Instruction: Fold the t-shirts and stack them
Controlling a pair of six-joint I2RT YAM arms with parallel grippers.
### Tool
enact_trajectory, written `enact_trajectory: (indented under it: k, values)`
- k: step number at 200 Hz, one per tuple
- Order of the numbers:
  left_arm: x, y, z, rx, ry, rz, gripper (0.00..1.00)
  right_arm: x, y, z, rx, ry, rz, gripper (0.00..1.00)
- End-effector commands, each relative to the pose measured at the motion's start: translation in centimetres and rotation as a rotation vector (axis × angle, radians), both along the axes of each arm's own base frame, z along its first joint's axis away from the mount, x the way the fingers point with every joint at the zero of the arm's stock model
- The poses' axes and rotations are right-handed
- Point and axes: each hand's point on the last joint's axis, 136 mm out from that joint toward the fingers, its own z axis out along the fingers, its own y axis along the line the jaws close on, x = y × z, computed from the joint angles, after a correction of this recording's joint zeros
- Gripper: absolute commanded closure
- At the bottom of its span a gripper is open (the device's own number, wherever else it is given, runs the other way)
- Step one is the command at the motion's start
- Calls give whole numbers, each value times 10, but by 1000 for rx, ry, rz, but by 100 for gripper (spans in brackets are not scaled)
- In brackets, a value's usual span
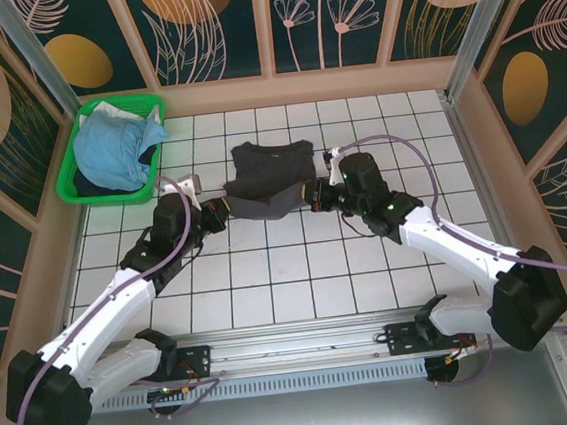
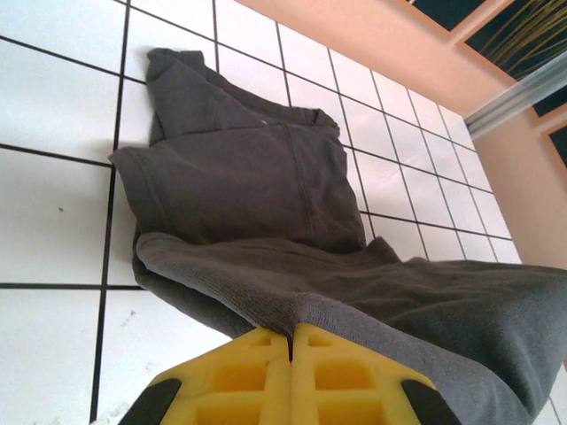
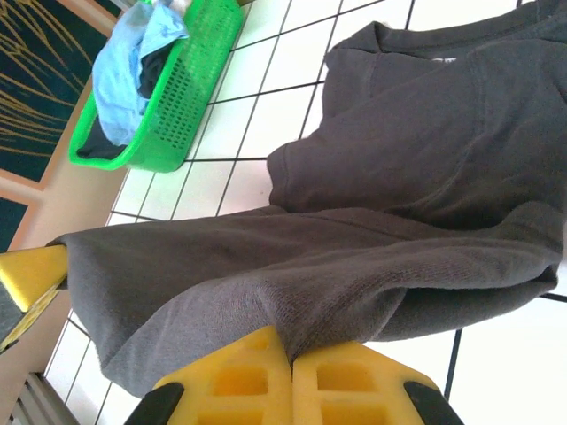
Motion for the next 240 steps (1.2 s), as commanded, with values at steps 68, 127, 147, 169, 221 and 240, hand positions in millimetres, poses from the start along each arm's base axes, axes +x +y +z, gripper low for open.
enact_trajectory:
  k: [68,127,147,169,221,240]
  values:
    - [61,6,11,115,-57,106,100,57,6,-9,81,27,66,100]
    - [92,15,-3,129,-24,146,100,91,-2,-32,87,88,44,100]
    - [104,17,-10,140,-9,155,100,100,-6,-40,85,111,28,100]
    - [119,13,-12,137,-3,140,100,107,-9,-42,81,118,16,100]
    - [165,2,-46,208,89,94,100,133,-17,-47,110,131,-7,100]
    - [183,1,-54,221,106,95,100,149,-17,-50,121,141,-6,100]
